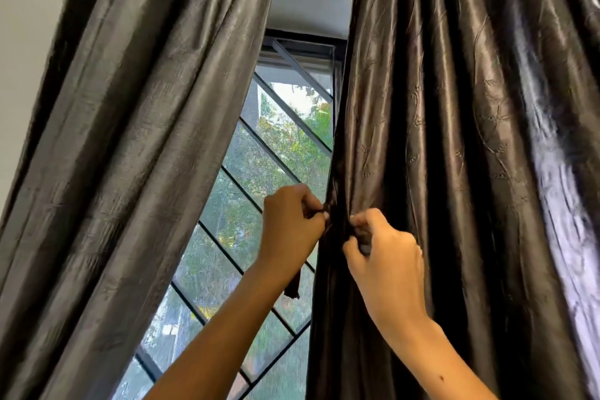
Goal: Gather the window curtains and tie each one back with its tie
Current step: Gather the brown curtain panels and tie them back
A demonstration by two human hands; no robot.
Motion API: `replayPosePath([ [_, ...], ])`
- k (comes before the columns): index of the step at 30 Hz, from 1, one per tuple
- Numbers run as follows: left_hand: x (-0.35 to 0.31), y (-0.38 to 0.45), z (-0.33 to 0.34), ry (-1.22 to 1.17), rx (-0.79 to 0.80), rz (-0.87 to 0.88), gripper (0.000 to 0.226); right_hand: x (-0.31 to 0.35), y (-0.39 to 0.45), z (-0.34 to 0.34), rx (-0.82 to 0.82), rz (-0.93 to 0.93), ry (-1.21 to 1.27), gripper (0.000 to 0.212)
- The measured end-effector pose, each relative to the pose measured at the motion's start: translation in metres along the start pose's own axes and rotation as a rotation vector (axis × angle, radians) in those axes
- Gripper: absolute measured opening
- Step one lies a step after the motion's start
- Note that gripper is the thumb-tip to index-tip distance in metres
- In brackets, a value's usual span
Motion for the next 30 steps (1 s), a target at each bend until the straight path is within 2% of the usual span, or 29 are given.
replayPosePath([
  [4,0.0,-0.003,-0.001,-0.066,0.02,0.011,0.017,0.007,-0.015,0.009,-0.012,-0.123,0.083,0.046],
  [6,0.004,-0.006,0.0,-0.128,0.021,-0.005,0.015,0.005,-0.019,0.016,0.008,-0.134,0.142,0.05],
  [10,0.01,-0.013,-0.001,-0.265,0.036,-0.076,0.015,-0.004,-0.024,0.026,0.062,-0.185,0.162,0.049],
  [14,0.009,-0.01,0.002,-0.158,-0.014,-0.078,0.021,-0.007,-0.025,0.027,0.028,-0.277,0.097,0.03],
  [16,0.009,-0.01,0.002,-0.082,-0.055,-0.057,0.019,-0.013,-0.02,0.027,-0.1,-0.222,0.112,0.028],
  [18,0.01,-0.012,0.001,-0.08,-0.067,-0.044,0.02,-0.023,-0.013,0.022,-0.2,-0.06,0.14,0.041],
  [21,0.011,-0.013,-0.002,-0.061,-0.074,-0.011,0.018,-0.035,0.002,0.019,-0.046,0.18,0.304,0.064],
  [24,0.01,-0.012,-0.003,0.0,-0.076,0.026,0.02,-0.033,0.012,0.02,0.072,0.295,0.553,0.063],
  [26,0.011,-0.013,0.0,0.025,-0.078,0.051,0.021,-0.028,0.012,0.02,-0.028,0.231,0.536,0.051],
  [28,0.01,-0.016,0.002,0.033,-0.086,0.08,0.021,-0.021,0.007,0.018,-0.208,0.082,0.359,0.039],
  [30,0.009,-0.019,0.007,0.026,-0.096,0.102,0.022,-0.013,0.001,0.02,-0.288,-0.064,0.223,0.04],
])
Point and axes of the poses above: each hand's wrist, its own y-axis towards the middle knuckle, its own z-axis out of the palm, x = y × z, the point moved 1 cm from there along y, towards the middle knuckle, and after that the axes turned 6 degrees about -y, right-handed, at the moved point
